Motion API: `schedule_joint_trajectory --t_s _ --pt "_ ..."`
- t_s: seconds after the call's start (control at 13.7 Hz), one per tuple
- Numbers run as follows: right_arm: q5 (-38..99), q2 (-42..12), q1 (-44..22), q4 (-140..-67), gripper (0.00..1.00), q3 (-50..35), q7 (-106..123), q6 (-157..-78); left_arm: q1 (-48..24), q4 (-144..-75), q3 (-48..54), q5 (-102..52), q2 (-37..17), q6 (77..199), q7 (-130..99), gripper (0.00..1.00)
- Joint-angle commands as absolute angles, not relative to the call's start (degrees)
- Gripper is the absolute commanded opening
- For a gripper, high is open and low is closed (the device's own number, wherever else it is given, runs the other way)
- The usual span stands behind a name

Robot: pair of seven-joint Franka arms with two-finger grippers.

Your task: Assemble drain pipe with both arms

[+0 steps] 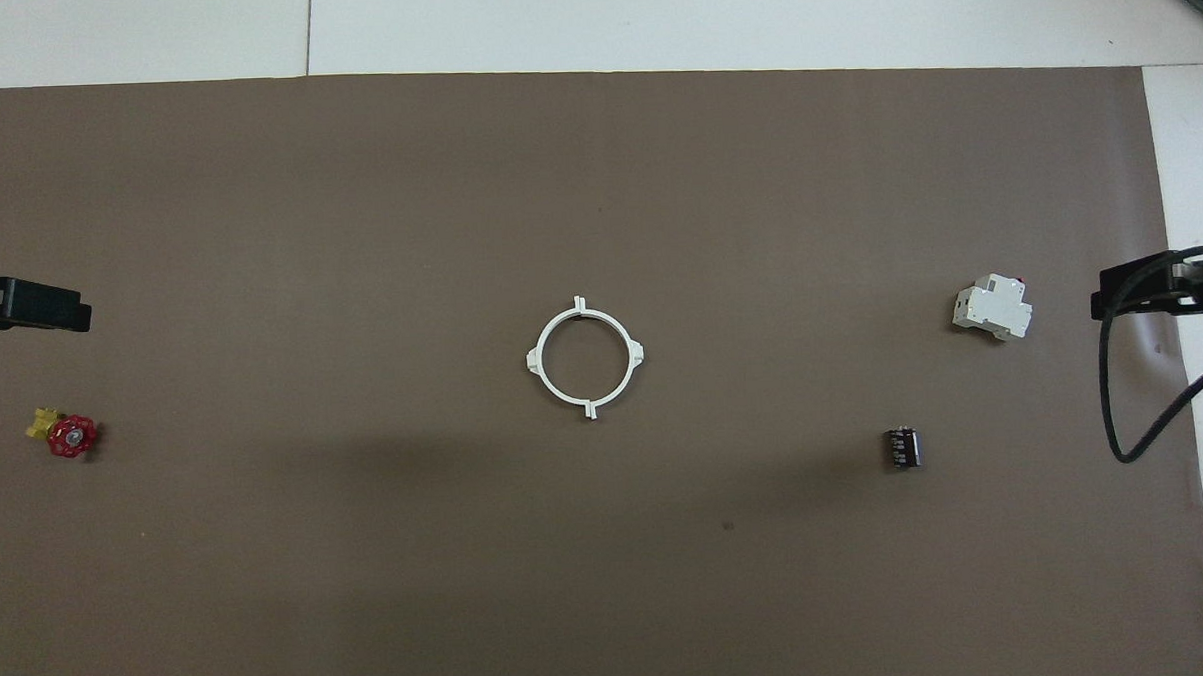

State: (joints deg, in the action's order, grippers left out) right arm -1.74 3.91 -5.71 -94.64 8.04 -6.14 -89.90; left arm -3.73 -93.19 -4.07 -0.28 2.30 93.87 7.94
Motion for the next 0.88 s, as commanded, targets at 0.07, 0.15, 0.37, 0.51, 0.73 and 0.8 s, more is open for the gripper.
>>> schedule_joint_trajectory --t_s 0.07,0.15,0.37,0.51,0.73,0.8 --pt "-2.3 4.2 -5.8 -94.7 1.0 8.0 -6.9 -89.2 -2.8 -86.4 -3.6 -1.1 -0.5 88.2 9.1 1.0" --pt "-2.3 4.2 -5.8 -94.7 1.0 7.9 -6.9 -89.1 -2.8 -86.4 -3.6 -1.1 -0.5 88.3 9.0 1.0" --pt "-2.3 4.2 -5.8 -94.7 1.0 7.9 -6.9 -89.1 -2.8 -86.3 -3.5 -1.3 -0.6 88.2 8.9 1.0" --pt "-2.3 4.2 -5.8 -94.7 1.0 7.9 -6.9 -89.1 -3.1 -86.3 -3.4 -0.8 -0.7 88.1 8.8 1.0" --pt "-2.3 4.2 -5.8 -94.7 1.0 7.9 -6.9 -89.2 -3.5 -86.1 -3.3 -0.6 -0.4 87.9 8.4 1.0" --pt "-2.3 4.2 -5.8 -94.7 1.0 8.0 -6.9 -89.2 -3.8 -86.1 -3.0 -0.6 -0.2 87.5 8.2 1.0"
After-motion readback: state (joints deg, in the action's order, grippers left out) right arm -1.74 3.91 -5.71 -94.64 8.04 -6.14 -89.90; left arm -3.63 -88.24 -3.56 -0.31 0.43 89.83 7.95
